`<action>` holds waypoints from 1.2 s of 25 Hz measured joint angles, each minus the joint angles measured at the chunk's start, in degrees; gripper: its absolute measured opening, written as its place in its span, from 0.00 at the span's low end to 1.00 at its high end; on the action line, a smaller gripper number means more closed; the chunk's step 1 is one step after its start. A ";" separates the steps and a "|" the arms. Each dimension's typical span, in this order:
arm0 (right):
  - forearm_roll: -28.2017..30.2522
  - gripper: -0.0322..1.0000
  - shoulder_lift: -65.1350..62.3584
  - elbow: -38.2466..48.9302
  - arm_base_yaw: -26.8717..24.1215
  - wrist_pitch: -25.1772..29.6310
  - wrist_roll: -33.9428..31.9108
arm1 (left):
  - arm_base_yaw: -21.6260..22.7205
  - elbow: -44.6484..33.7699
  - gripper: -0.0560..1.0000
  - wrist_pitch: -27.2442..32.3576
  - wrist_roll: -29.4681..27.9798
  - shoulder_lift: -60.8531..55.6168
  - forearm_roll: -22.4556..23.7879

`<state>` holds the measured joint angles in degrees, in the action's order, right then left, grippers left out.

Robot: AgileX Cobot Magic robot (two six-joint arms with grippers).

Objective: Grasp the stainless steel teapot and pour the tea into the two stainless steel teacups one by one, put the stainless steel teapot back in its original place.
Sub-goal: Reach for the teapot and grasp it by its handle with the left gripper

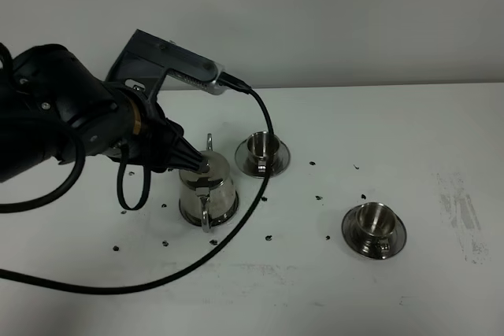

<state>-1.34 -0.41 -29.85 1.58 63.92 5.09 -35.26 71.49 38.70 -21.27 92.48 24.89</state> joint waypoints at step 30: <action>-0.60 0.45 0.00 0.05 0.00 -0.10 0.23 | 1.60 0.00 0.46 -0.22 12.76 0.24 -24.89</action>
<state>-1.94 -0.41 -29.80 1.58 63.82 5.32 -33.66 71.49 38.48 -8.50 92.72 0.00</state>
